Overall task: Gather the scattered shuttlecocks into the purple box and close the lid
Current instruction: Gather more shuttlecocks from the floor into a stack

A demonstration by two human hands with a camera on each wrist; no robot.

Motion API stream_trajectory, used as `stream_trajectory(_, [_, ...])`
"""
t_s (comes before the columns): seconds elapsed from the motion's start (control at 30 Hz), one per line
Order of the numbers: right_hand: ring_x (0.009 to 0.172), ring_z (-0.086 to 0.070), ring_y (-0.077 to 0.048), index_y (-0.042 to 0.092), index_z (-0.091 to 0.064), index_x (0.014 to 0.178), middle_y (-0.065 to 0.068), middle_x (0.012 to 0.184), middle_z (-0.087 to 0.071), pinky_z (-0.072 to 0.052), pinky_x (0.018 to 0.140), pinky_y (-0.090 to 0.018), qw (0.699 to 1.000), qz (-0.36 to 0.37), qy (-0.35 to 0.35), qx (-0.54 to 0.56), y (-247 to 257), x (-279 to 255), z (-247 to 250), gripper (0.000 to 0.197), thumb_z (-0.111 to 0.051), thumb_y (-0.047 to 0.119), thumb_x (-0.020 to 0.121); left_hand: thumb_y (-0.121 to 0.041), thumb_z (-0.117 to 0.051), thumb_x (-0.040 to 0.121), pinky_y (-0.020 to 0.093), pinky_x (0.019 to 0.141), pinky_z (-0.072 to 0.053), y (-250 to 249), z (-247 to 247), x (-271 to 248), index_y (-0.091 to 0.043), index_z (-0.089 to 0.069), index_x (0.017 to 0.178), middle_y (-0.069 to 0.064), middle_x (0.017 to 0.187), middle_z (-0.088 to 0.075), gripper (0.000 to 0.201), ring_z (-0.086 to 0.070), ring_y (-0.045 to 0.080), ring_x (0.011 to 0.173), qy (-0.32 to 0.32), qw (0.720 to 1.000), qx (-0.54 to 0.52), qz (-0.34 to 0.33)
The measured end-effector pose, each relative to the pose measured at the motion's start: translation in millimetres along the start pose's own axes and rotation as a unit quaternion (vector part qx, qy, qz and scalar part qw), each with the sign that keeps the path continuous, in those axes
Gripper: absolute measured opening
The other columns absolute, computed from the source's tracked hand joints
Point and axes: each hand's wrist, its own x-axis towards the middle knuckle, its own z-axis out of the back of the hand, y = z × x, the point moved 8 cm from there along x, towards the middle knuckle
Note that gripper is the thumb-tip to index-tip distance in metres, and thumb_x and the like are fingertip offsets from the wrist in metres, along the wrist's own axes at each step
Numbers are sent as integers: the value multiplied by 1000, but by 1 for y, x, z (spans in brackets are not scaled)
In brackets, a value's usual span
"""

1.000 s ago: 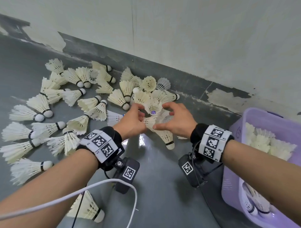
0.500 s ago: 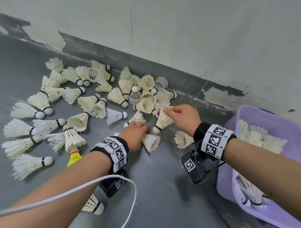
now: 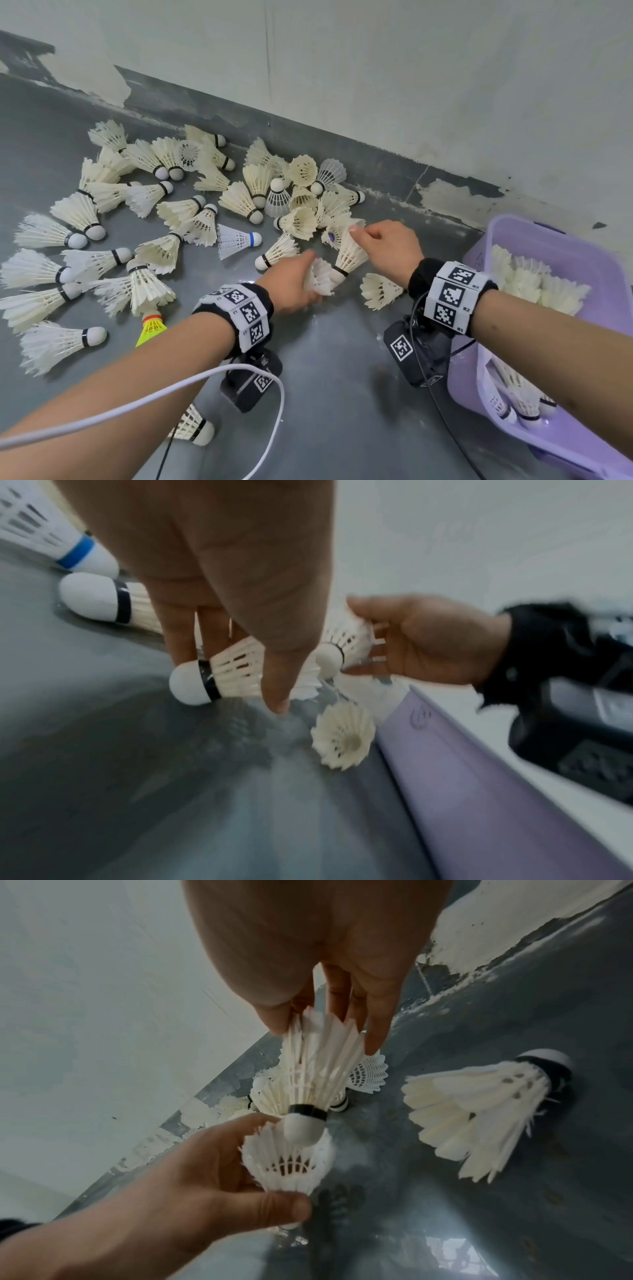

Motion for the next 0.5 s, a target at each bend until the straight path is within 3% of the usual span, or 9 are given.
stream_trajectory(0.07, [44,-27,-13,15,-32,52,2,48,-28,-25,46,-18,1000,-3,-13,13,-2,-2,5,55,-47,43,97,-27,-80,72,39,92,-49,2,9,1,-15,-45,122,5,114,-61,62,-58,23,103,-22,998,-59,30])
stream_trajectory(0.13, [45,-29,-14,12,-38,52,1,49,-31,-26,47,-21,1000,6,-18,19,3,-3,7,55,-48,44,96,-27,-82,69,35,88,-51,-2,16,1,-17,-44,124,3,112,-61,67,-60,22,100,-44,992,-111,35])
stream_trajectory(0.2, [54,-45,-22,3,-52,59,-8,57,-50,-37,56,-31,999,29,-15,37,13,-6,6,55,-49,45,95,-25,-83,68,34,82,-53,-10,23,2,-18,-41,126,3,109,-62,72,-61,22,95,-56,985,-160,24])
stream_trajectory(0.27, [81,-61,-26,-1,-67,75,-14,85,-68,-48,75,-37,996,57,-2,67,26,-8,2,51,-51,43,94,-25,-84,66,38,77,-55,-18,28,3,-18,-40,127,6,107,-62,76,-63,24,92,-60,977,-203,15])
stream_trajectory(0.33, [97,-62,-19,4,-73,81,-7,102,-69,-46,88,-32,993,71,30,89,35,-12,-4,43,-54,41,94,-27,-84,61,42,77,-57,-24,35,3,-15,-41,125,8,107,-63,77,-65,25,91,-72,964,-257,17])
stream_trajectory(0.4, [103,-58,-10,21,-74,76,4,109,-66,-42,90,-22,989,73,68,109,41,-15,-9,33,-56,41,93,-21,-84,64,39,83,-55,-27,44,0,-16,-44,125,7,111,-62,73,-63,24,97,-100,950,-294,15])
stream_trajectory(0.47, [107,-58,-8,29,-70,72,10,111,-65,-41,92,-22,984,76,93,135,44,-19,-10,31,-52,43,94,-13,-82,69,35,84,-54,-30,50,-4,-20,-46,127,5,114,-59,69,-61,22,99,-116,944,-310,2])
stream_trajectory(0.5, [108,-59,-9,28,-71,79,10,112,-65,-43,94,-24,982,73,92,146,41,-20,-8,33,-49,45,95,-13,-82,70,36,82,-55,-32,51,-5,-22,-48,125,5,114,-59,65,-62,23,98,-116,943,-311,-7])
